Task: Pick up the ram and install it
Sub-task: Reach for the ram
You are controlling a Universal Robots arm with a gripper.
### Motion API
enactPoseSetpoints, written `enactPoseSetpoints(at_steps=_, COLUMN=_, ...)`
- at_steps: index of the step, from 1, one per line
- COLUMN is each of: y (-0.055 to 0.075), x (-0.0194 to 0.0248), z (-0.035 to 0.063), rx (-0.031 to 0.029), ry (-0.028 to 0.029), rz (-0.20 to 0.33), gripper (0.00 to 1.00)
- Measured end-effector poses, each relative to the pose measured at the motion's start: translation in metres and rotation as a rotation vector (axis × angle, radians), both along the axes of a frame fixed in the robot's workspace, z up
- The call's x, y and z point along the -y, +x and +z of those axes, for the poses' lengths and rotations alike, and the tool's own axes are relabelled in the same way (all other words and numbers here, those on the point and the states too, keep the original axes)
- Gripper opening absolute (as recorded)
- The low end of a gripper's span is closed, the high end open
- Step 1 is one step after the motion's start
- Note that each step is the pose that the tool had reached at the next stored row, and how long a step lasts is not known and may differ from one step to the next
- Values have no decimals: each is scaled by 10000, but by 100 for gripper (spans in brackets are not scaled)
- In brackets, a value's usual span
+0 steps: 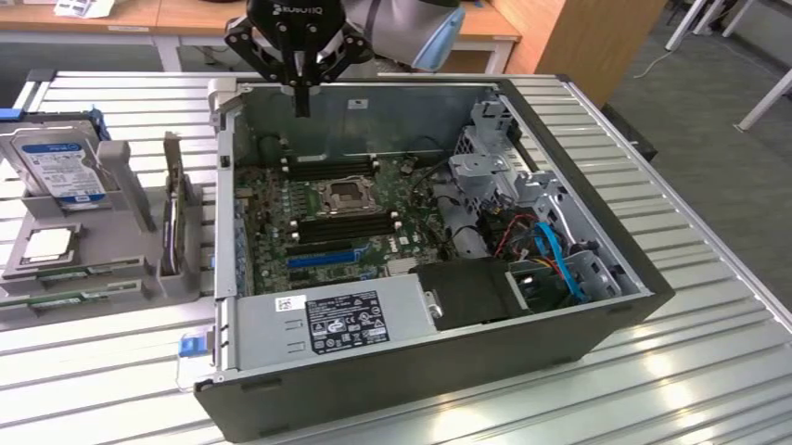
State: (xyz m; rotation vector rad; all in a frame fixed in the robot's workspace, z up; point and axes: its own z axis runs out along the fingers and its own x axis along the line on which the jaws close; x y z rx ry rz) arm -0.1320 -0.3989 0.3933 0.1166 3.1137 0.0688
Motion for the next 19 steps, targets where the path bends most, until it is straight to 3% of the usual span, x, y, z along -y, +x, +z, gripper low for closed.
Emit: enactPoseSetpoints(at_steps=19, y=-203, x=0, z=-1, rx=0, ry=0, rz=1, gripper=10)
